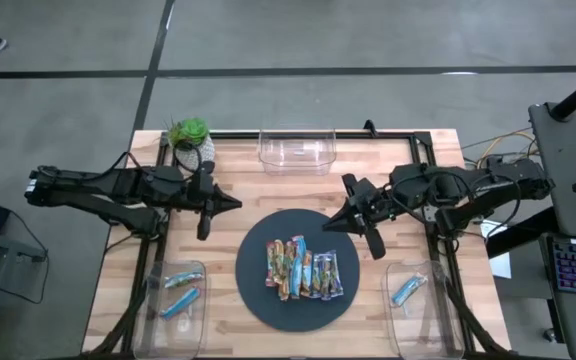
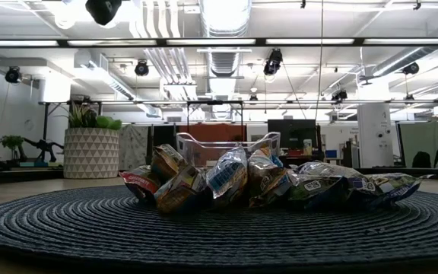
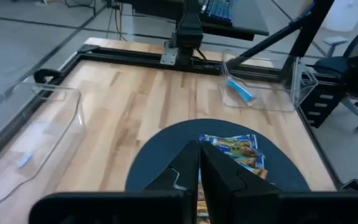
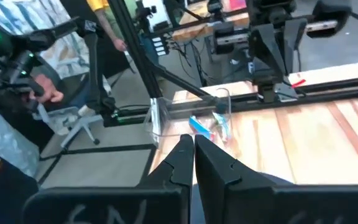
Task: Pick and place Granola Bars by type
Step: Put the blue granola bar into the top transparent bin
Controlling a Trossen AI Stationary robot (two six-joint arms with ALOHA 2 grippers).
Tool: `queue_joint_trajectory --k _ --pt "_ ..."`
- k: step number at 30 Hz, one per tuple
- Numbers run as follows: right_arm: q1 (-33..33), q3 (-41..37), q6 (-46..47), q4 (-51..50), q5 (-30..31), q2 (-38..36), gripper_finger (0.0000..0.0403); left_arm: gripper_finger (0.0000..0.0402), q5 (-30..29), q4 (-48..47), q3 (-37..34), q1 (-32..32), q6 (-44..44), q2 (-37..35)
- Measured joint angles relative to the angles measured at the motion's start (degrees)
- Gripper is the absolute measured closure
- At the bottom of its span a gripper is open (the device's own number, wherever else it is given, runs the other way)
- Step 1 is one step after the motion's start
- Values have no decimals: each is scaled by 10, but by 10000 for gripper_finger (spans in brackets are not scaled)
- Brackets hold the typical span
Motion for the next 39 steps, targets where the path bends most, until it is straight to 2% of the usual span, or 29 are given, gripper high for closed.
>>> queue_joint_trajectory --k 9,17,39 --pt "0 -1 15 -43 10 2 394 402 -20 4 -45 0 -1 -61" --pt "0 -1 28 -51 11 28 394 402 -23 11 -50 0 1 -88" --pt "0 -1 28 -50 12 63 394 402 -29 11 -50 0 0 -92"
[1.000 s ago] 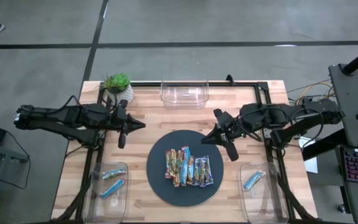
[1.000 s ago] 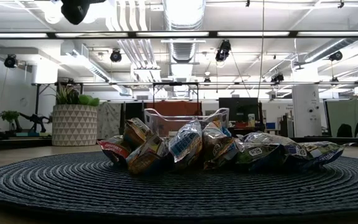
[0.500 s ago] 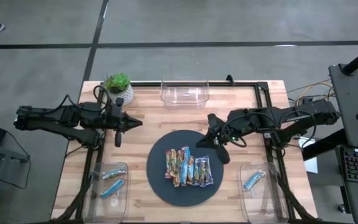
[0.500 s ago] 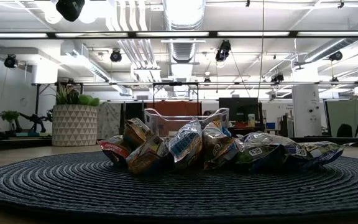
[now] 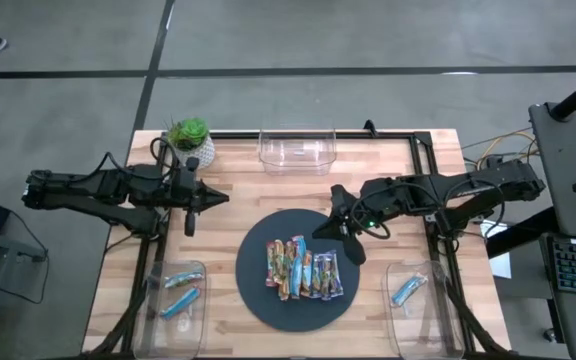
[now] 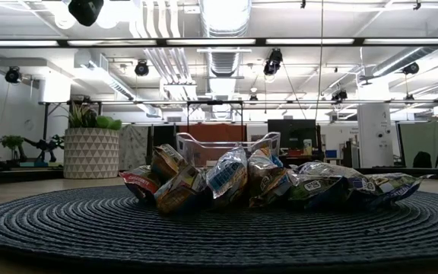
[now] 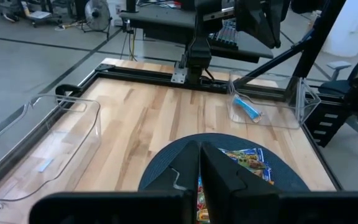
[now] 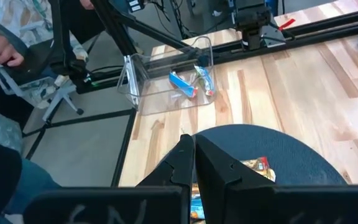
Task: Pick and place Granola Bars by type
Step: Put the blue granola bar into the top transparent bin
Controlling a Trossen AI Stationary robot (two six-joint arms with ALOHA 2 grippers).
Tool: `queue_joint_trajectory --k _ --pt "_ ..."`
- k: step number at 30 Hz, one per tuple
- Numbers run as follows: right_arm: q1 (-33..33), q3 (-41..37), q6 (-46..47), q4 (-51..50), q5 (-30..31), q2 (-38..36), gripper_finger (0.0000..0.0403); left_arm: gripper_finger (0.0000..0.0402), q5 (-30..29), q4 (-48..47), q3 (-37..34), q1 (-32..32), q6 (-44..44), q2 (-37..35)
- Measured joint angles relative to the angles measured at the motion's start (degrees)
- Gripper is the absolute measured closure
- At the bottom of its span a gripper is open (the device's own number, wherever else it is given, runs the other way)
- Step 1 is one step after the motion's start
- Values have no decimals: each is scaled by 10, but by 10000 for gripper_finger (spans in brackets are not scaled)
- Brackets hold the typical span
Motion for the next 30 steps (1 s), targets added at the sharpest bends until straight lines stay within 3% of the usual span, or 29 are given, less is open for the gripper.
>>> queue_joint_trajectory --k 10,23,30 --pt "0 0 -20 1 13 0 394 402 0 0 0 0 11 0" --pt "0 0 -30 5 23 0 394 402 14 -4 0 0 -44 9" --pt "0 -1 -46 -1 44 0 394 402 30 17 -26 0 -7 -4"
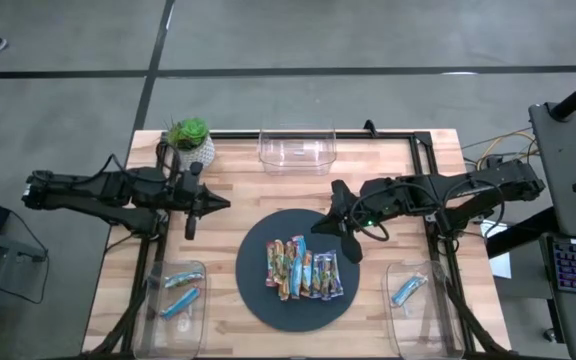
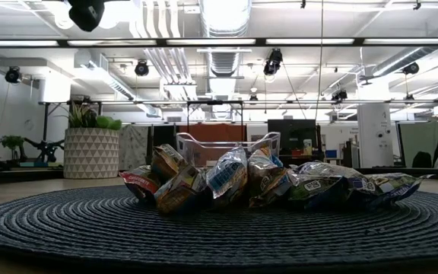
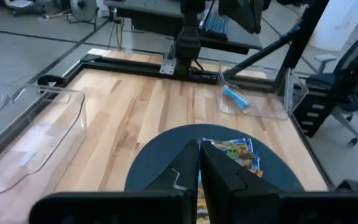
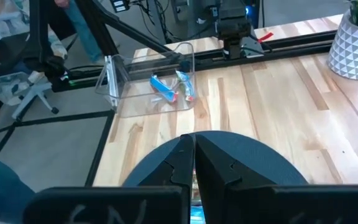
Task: Pick and place Granola Bars by type
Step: Put the blue granola bar into the top transparent bin
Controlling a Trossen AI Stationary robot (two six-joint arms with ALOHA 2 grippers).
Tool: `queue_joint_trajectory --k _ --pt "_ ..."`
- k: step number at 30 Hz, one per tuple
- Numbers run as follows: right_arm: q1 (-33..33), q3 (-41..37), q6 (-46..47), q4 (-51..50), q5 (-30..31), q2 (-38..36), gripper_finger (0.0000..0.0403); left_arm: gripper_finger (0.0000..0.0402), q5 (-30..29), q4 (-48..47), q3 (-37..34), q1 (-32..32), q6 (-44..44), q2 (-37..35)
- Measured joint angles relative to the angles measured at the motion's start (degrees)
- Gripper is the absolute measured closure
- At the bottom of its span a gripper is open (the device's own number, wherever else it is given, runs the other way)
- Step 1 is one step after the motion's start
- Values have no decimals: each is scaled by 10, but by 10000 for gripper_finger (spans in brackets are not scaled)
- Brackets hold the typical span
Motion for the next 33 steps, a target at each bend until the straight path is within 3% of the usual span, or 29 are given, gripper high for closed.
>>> queue_joint_trajectory --k 5,14,26,33 --pt "1 -14 -8 2 3 -3 394 402 0 36 -39 0 9 -33" --pt "0 -56 -14 20 60 -49 394 402 0 93 -83 0 8 -99" --pt "0 -164 -10 163 88 -141 394 402 0 92 -84 0 9 -102" --pt "0 -195 43 170 89 -157 394 402 -1 92 -84 0 8 -102"
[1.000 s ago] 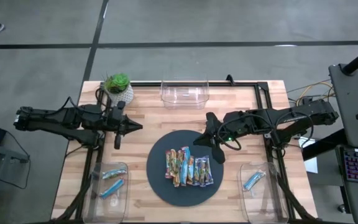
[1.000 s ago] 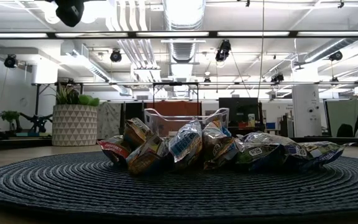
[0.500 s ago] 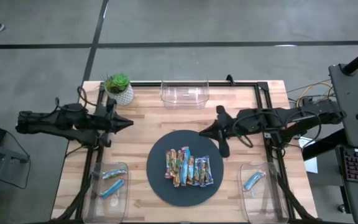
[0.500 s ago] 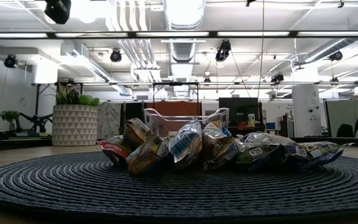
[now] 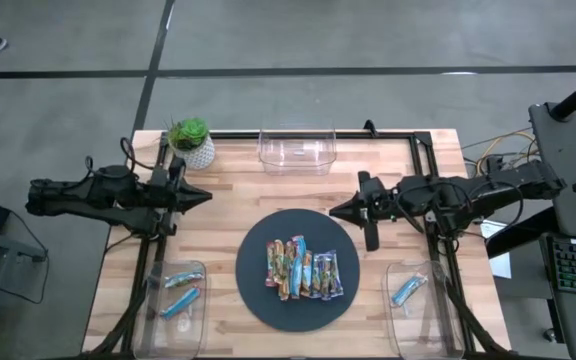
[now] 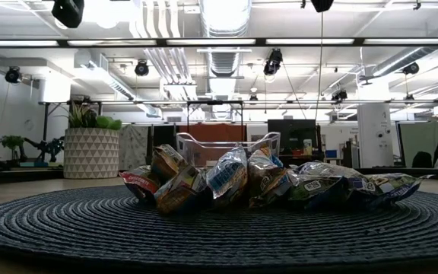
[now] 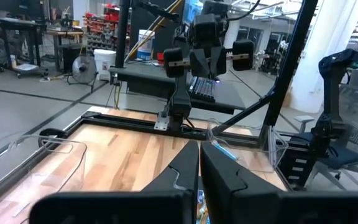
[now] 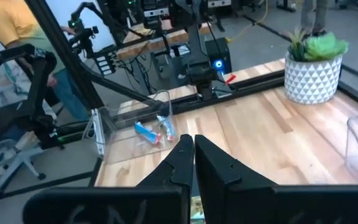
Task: Pick and place Granola Bars by type
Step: Put the blue granola bar into the top transparent bin
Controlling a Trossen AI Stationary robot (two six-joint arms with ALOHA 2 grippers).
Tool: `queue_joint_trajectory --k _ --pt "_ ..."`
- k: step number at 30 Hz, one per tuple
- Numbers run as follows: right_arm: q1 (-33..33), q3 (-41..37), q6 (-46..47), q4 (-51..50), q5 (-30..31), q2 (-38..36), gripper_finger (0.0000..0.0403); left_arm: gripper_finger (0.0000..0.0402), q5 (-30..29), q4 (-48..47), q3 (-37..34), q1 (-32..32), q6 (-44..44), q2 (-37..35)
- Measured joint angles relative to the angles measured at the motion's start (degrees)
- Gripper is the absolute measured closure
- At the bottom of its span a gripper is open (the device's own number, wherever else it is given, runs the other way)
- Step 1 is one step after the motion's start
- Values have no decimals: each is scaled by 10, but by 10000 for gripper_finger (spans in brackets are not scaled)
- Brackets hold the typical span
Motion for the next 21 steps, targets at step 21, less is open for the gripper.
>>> queue_joint_trajectory --k 21 --pt "0 16 8 -1 -2 27 394 402 0 0 0 0 -9 0"
